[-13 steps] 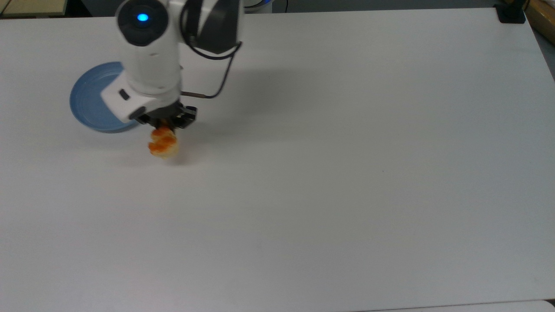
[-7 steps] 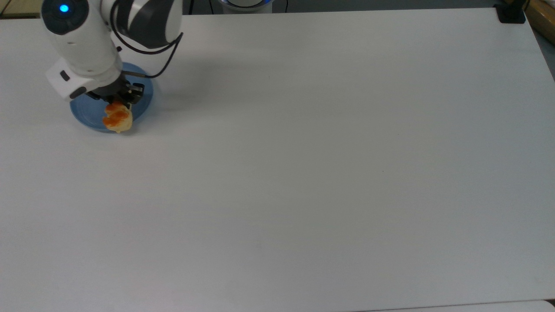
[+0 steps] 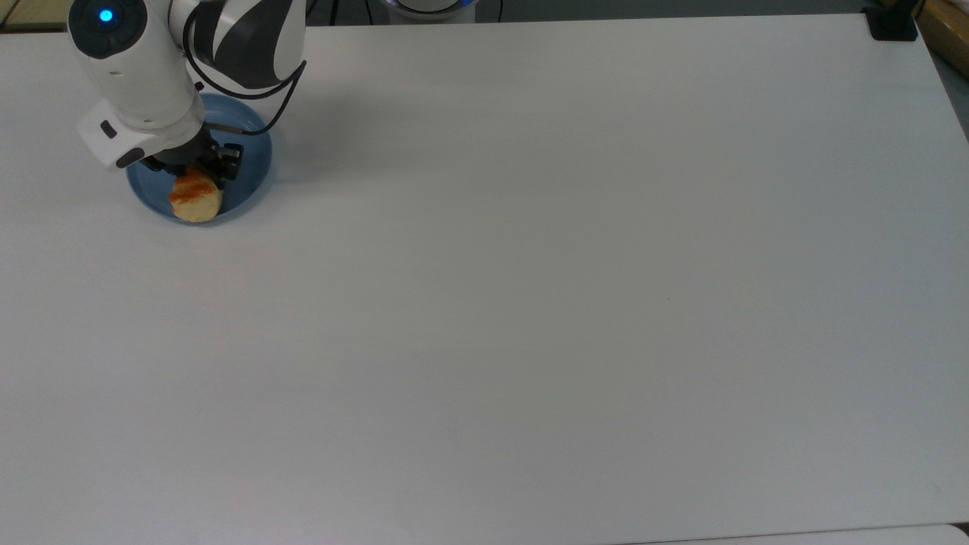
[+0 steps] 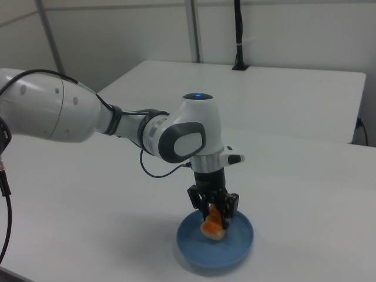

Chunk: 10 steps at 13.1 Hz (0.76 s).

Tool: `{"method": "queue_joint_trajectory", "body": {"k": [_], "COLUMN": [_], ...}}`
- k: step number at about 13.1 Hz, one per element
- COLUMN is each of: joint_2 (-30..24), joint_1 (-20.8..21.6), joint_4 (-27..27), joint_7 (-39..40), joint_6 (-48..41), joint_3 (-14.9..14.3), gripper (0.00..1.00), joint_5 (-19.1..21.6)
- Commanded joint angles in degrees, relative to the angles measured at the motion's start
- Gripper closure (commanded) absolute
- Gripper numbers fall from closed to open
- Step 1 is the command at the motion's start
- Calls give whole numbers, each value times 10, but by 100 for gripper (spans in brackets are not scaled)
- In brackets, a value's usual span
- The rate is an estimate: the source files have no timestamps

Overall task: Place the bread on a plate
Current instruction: 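Lower the bread roll onto the plate and open the gripper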

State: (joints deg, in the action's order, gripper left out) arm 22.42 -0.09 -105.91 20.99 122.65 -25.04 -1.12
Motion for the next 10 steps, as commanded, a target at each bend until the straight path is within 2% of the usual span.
{"method": "queue_joint_trajectory", "body": {"k": [1,9,10], "joint_2": [-26,-80,-104], "joint_1": [3,-2,5], "joint_4": [-29,-19,-16], "joint_7": [18,14,-8], "joint_6": [9,-24,-38], "joint_3": [-8,-19,-15], "gripper": [0,0,0], "joint_5": [11,23,44]}}
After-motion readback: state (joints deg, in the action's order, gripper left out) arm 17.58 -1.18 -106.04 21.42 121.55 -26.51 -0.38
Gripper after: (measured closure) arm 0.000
